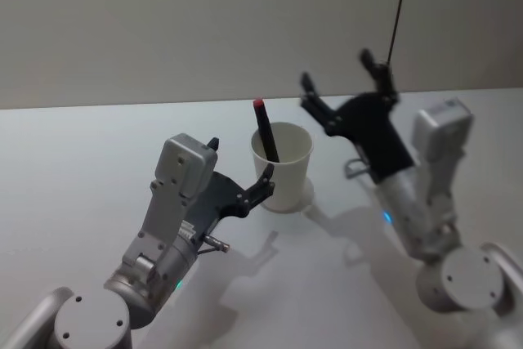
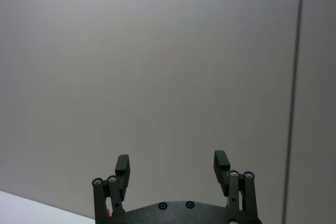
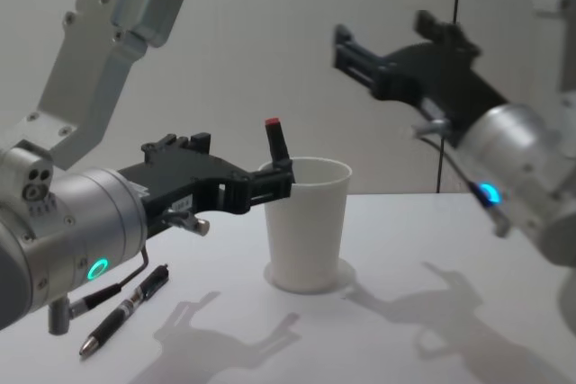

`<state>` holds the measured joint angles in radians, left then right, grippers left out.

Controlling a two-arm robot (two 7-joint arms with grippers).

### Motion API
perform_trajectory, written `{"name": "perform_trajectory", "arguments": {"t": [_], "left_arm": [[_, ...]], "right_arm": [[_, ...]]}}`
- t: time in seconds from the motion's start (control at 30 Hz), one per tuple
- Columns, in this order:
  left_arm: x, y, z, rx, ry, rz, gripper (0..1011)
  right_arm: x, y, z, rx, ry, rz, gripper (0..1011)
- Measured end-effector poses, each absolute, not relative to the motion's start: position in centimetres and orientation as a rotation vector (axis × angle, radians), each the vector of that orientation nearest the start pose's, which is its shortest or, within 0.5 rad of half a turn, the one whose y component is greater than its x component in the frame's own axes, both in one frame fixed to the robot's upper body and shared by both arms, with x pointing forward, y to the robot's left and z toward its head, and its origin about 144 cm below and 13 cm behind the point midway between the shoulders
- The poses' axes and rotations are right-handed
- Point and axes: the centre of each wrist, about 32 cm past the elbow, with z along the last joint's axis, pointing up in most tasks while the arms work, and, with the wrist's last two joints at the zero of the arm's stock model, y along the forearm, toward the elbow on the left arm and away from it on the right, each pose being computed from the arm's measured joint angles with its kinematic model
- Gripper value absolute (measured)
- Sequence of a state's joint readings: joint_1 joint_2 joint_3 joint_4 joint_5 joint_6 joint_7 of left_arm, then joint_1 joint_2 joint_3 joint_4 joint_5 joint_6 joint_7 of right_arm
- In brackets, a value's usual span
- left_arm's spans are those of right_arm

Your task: Place the pen into the pen holder.

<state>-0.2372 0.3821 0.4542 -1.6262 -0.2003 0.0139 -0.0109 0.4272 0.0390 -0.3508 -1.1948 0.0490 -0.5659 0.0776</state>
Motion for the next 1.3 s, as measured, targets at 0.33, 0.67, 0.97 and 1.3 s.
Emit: {"name": "perform_trajectory", "arguments": {"t": [0.33,0.67,0.97,1.3], "left_arm": [[49.2,19.8,120.4,0.061,-0.268,1.124,1000],[49.2,19.8,120.4,0.061,-0.268,1.124,1000],[49.2,19.8,120.4,0.061,-0.268,1.124,1000],[49.1,20.0,120.5,0.076,-0.252,1.13,1000]], "right_arm": [[51.3,-16.6,117.5,0.367,-0.433,-1.255,1002],[47.2,-18.0,116.8,0.344,-0.377,-1.332,1002],[45.5,-18.4,116.6,0.334,-0.35,-1.358,1002],[44.6,-18.6,116.5,0.329,-0.337,-1.37,1002]]}}
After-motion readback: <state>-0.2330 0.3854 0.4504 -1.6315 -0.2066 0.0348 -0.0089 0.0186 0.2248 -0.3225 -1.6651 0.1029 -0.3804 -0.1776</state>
